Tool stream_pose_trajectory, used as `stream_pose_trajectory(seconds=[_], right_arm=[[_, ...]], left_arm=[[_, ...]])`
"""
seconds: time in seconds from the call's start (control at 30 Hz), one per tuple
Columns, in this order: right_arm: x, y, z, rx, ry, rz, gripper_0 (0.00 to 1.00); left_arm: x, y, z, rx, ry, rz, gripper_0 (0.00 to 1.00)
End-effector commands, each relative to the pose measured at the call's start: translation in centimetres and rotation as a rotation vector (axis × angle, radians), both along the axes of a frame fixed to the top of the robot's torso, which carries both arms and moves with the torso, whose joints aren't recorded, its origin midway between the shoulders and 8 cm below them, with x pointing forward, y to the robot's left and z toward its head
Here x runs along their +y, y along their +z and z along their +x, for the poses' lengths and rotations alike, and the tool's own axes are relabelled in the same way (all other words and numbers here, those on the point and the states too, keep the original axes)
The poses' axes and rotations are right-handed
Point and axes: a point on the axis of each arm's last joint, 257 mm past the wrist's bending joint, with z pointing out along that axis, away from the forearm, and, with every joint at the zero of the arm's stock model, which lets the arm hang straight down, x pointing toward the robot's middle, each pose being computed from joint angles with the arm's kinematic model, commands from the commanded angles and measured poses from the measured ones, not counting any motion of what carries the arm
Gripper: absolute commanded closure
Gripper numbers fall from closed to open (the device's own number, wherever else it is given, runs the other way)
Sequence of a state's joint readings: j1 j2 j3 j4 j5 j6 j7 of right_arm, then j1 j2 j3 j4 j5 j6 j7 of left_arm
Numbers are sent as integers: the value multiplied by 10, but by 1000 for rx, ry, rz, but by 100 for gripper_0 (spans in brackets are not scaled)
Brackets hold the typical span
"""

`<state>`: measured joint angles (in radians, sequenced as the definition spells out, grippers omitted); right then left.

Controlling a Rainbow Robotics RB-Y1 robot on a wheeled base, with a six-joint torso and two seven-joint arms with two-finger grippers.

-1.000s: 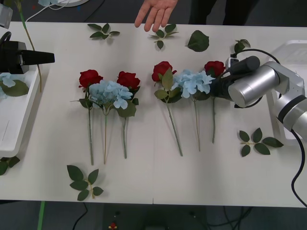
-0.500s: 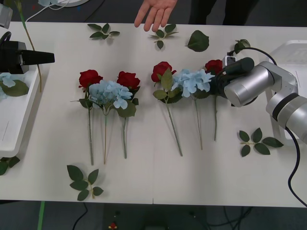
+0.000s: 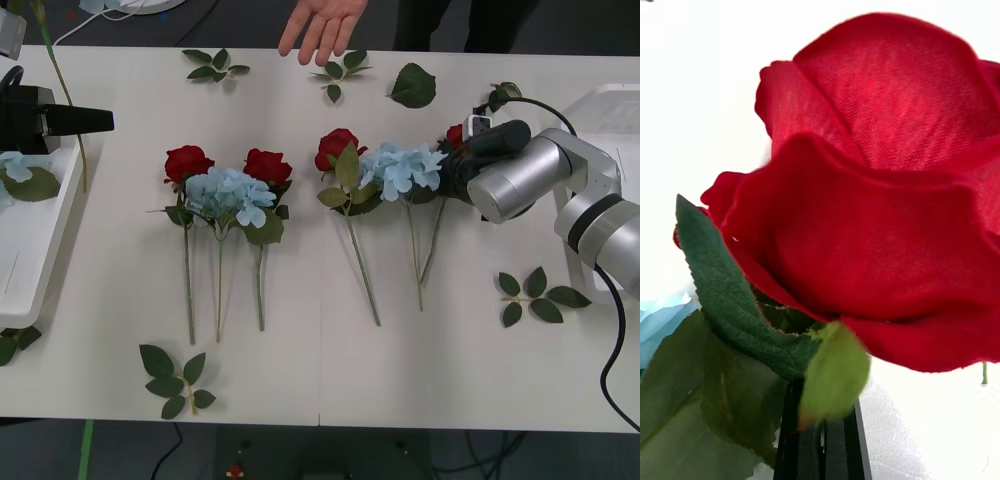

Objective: Place the red flowers into the right box and the blue flowers into the left box. If a person shows an open palm, hand one flower to the person first, then continue sorting.

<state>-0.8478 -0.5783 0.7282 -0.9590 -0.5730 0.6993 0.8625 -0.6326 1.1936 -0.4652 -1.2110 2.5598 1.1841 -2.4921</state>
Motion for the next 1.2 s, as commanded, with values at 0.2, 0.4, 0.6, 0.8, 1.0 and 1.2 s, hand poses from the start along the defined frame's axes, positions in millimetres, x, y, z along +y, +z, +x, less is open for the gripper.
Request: stream_pose_trajectory(seconds=[0.2, 0.4, 0.6, 0.8, 1.0, 1.2], right_arm=[[27, 39, 16, -70, 37, 39, 100], [31, 63, 16, -101, 72, 64, 100], [27, 93, 16, -157, 97, 79, 100], [25, 137, 9, -255, 141, 97, 100], [10, 196, -3, -396, 166, 115, 100], [5, 257, -22, -616, 220, 130, 100]], left_arm=[[14, 35, 9, -72, 28, 29, 100], [14, 35, 9, -72, 28, 29, 100], [14, 35, 9, -72, 28, 29, 100], [14, 35, 9, -72, 28, 29, 100], [14, 35, 9, -72, 28, 29, 100], [14, 35, 9, -72, 28, 29, 100]])
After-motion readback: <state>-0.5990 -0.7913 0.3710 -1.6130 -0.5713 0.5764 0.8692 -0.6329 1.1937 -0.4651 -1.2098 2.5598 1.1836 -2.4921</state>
